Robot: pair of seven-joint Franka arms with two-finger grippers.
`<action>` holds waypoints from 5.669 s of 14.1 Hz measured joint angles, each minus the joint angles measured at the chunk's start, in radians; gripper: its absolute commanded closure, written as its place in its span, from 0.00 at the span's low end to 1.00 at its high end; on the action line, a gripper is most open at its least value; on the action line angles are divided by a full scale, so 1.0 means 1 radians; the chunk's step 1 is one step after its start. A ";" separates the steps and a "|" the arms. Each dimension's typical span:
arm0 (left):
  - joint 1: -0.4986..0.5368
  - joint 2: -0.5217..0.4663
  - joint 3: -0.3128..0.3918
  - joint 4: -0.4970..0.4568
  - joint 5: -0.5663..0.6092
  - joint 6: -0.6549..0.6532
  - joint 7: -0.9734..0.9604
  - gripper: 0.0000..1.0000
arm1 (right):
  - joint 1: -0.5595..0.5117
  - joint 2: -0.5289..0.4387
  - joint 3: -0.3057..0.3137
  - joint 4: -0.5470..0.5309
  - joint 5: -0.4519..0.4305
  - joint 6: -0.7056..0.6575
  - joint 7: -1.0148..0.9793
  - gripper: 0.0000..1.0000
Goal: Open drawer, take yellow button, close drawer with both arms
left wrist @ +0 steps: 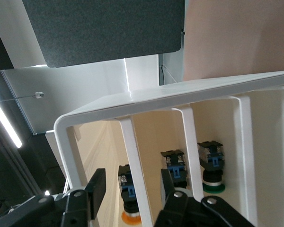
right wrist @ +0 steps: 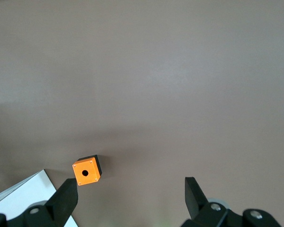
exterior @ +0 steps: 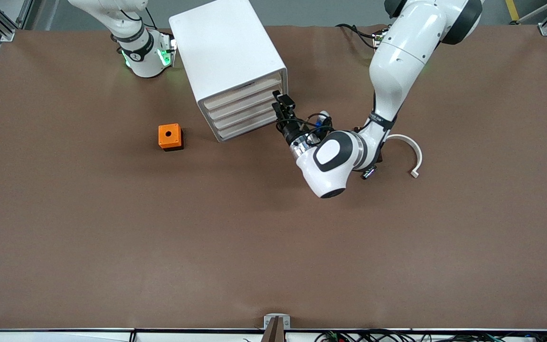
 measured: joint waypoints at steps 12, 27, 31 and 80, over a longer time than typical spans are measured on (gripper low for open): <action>-0.100 0.008 0.000 -0.007 -0.001 -0.015 -0.007 0.70 | -0.036 0.098 -0.003 -0.010 -0.001 0.035 0.000 0.00; -0.098 0.012 0.001 -0.010 -0.002 -0.016 -0.038 0.93 | -0.070 0.226 -0.005 -0.007 -0.006 0.078 0.001 0.00; -0.064 0.015 0.007 -0.016 -0.023 -0.017 -0.038 0.90 | -0.070 0.226 -0.005 -0.008 -0.005 0.077 0.039 0.00; 0.080 -0.101 0.078 0.239 0.222 0.271 1.050 0.00 | 0.861 0.218 0.027 -0.271 0.061 0.451 1.713 0.00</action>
